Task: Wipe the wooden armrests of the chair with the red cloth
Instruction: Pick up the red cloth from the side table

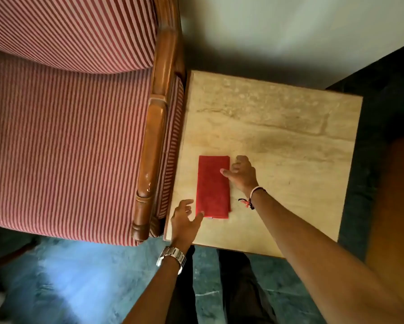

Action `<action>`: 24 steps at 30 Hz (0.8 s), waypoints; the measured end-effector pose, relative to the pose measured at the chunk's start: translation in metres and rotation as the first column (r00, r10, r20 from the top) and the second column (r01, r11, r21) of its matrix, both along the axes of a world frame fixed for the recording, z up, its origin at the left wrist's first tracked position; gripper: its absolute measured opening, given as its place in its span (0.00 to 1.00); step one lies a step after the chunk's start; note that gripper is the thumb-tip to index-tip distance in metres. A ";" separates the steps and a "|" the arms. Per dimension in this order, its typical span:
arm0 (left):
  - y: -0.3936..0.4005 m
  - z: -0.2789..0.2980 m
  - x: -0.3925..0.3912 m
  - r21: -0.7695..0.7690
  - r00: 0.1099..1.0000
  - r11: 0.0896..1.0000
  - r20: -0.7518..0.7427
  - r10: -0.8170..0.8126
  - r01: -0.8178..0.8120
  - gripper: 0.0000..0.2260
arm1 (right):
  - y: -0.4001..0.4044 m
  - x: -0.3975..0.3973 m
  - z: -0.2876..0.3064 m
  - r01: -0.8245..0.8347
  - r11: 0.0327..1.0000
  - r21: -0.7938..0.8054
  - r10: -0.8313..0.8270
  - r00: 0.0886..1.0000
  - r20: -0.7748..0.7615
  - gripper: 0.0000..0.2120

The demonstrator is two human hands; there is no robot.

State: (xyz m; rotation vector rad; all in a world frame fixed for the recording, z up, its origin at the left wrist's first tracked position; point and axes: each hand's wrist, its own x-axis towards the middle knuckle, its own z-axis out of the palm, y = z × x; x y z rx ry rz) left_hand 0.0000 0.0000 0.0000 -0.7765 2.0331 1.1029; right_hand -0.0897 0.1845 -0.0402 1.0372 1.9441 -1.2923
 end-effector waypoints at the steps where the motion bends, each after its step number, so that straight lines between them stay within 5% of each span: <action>1: 0.000 -0.011 0.000 0.015 1.000 1.000 0.022 0.009 -0.009 0.23 | -0.002 0.000 -0.009 0.054 0.999 -0.002 -0.054 0.999 -0.005 0.33; 8: 0.015 -0.052 -0.007 0.021 0.989 0.994 0.104 0.109 -0.111 0.33 | -0.012 -0.001 -0.045 0.171 0.982 0.083 -0.168 0.984 -0.053 0.29; 15: 0.028 -0.072 -0.008 -0.081 0.962 0.970 0.134 0.239 -0.230 0.22 | -0.017 -0.001 -0.057 0.083 0.993 0.079 -0.078 0.994 -0.070 0.14; 19: 0.024 -0.073 -0.005 -0.048 0.969 0.980 0.147 0.197 -0.192 0.11 | -0.022 0.006 -0.053 0.152 0.987 0.058 -0.145 0.983 -0.108 0.09; 24: 0.012 -0.047 -0.005 0.018 0.985 0.986 0.047 0.166 -0.167 0.12 | -0.027 0.007 -0.032 0.299 0.944 -0.141 -0.314 0.944 -0.098 0.11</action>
